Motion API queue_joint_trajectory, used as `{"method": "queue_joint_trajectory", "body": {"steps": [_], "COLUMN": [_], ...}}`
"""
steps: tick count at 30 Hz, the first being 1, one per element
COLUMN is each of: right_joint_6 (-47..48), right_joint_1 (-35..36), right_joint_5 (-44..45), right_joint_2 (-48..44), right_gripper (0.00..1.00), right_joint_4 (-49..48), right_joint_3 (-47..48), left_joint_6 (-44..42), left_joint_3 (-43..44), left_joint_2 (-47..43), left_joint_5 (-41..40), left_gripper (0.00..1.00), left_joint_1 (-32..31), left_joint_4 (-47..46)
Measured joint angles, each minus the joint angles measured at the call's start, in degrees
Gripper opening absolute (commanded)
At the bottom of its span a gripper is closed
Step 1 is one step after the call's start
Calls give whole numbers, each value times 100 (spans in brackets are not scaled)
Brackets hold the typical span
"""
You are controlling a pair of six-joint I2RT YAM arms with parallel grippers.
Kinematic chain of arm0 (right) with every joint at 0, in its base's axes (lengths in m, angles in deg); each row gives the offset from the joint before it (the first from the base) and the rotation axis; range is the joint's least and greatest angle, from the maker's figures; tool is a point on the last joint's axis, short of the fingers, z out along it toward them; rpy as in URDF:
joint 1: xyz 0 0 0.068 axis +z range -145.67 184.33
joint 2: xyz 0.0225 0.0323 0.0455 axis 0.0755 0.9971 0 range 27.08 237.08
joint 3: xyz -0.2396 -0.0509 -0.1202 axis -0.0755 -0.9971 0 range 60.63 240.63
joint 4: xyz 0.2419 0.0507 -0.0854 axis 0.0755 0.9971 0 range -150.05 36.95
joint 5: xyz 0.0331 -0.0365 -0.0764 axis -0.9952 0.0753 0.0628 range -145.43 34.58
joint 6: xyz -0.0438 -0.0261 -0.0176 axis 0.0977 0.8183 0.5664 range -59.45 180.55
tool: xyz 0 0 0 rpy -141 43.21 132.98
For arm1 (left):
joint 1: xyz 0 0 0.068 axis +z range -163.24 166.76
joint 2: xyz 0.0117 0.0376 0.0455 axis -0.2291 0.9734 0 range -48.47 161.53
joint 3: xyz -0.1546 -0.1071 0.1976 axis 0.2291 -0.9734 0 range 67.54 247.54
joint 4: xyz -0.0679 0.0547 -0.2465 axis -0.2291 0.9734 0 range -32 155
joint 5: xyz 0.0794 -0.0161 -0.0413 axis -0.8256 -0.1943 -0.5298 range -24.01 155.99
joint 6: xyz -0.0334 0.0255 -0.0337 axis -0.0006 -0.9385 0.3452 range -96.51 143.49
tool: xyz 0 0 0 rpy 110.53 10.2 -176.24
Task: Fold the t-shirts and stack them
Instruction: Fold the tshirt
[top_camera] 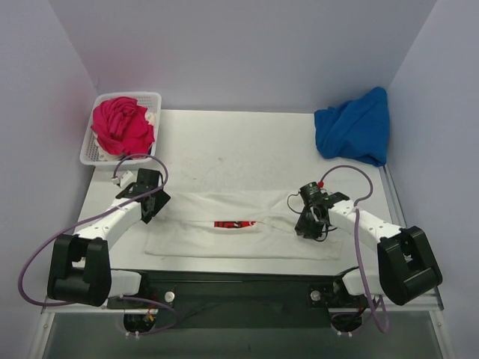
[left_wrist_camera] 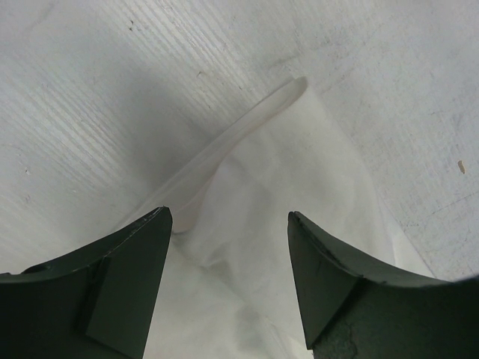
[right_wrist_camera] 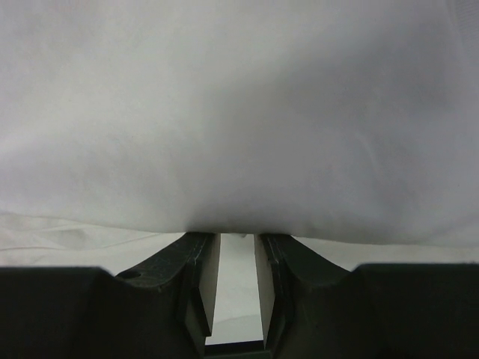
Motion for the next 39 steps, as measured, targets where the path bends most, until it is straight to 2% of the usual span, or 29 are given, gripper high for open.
{"method": "queue_joint_trajectory", "body": {"steps": [2, 4, 7, 16, 26, 39], "right_joint_6": [4, 26, 66, 114, 280, 282], "right_joint_1": [0, 0, 0, 116, 1084, 1755], "right_joint_5": [7, 2, 7, 50, 109, 192], "right_joint_2": [44, 85, 184, 142, -619, -664], "right_gripper": [23, 16, 0, 0, 0, 0], "right_joint_4": [-42, -72, -122, -94, 310, 592], "right_joint_3": [2, 28, 105, 142, 149, 149], "left_joint_6": [0, -2, -2, -4, -22, -28], "left_joint_3": [0, 0, 0, 0, 0, 0], "left_joint_2": [0, -2, -7, -70, -70, -70], "left_joint_5": [0, 0, 2, 2, 2, 2], "left_gripper": [74, 74, 74, 74, 74, 74], "left_joint_1": [0, 0, 0, 0, 0, 0], "left_joint_4": [0, 0, 0, -2, -4, -7]}}
